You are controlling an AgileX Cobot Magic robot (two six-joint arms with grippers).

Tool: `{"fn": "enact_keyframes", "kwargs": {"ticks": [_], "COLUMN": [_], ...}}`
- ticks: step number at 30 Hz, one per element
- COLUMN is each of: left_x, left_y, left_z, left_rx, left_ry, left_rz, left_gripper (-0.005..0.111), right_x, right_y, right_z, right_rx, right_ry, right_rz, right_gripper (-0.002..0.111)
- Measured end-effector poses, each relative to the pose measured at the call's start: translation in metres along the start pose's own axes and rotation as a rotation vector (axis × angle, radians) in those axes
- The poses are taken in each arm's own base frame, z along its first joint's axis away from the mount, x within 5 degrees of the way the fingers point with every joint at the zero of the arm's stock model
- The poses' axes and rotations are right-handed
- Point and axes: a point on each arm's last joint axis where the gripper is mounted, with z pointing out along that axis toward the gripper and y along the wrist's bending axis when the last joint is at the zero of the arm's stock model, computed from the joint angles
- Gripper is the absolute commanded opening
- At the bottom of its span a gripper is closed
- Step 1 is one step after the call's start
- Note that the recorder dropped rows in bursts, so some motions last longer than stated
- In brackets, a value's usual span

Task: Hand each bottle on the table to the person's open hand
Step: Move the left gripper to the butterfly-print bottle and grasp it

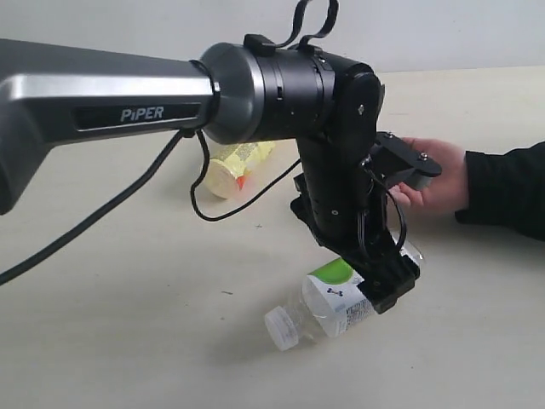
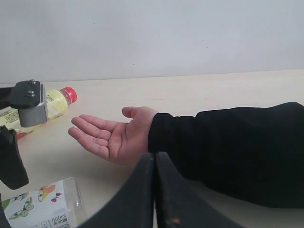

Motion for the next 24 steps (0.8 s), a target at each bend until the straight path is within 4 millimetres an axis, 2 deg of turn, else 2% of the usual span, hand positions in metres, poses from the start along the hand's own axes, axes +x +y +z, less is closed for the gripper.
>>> {"fn": "enact_keyframes", "kwargs": {"ticks": [5, 8, 10, 14, 15, 21, 24], "left_x": [0.002, 0.003, 0.004, 0.007, 0.007, 0.011, 0.012], "left_y": [0.002, 0.003, 0.003, 0.002, 0.002, 0.001, -0.001], "left_z": [0.016, 0.018, 0.018, 0.018, 0.018, 0.017, 0.009], "left_rx": [0.004, 0.004, 0.005, 0.011, 0.012, 0.024, 0.023], "left_ry": [0.034, 0.04, 0.05, 0.084, 0.089, 0.134, 0.132], "left_rz": [-0.006, -0.006, -0.005, -0.003, -0.003, -0.01, -0.043], "left_gripper": [0.103, 0.092, 0.072, 0.01, 0.001, 0.0, 0.0], "right_x": [0.0, 0.0, 0.0, 0.0, 0.0, 0.0, 0.0], "right_y": [0.0, 0.0, 0.0, 0.0, 0.0, 0.0, 0.0], "right_z": [0.0, 0.0, 0.0, 0.0, 0.0, 0.0, 0.0], "right_rx": [0.0, 0.0, 0.0, 0.0, 0.0, 0.0, 0.0], "right_ry": [0.0, 0.0, 0.0, 0.0, 0.0, 0.0, 0.0], "right_rz": [0.0, 0.0, 0.0, 0.0, 0.0, 0.0, 0.0], "right_gripper": [0.0, 0.0, 0.0, 0.0, 0.0, 0.0, 0.0]}}
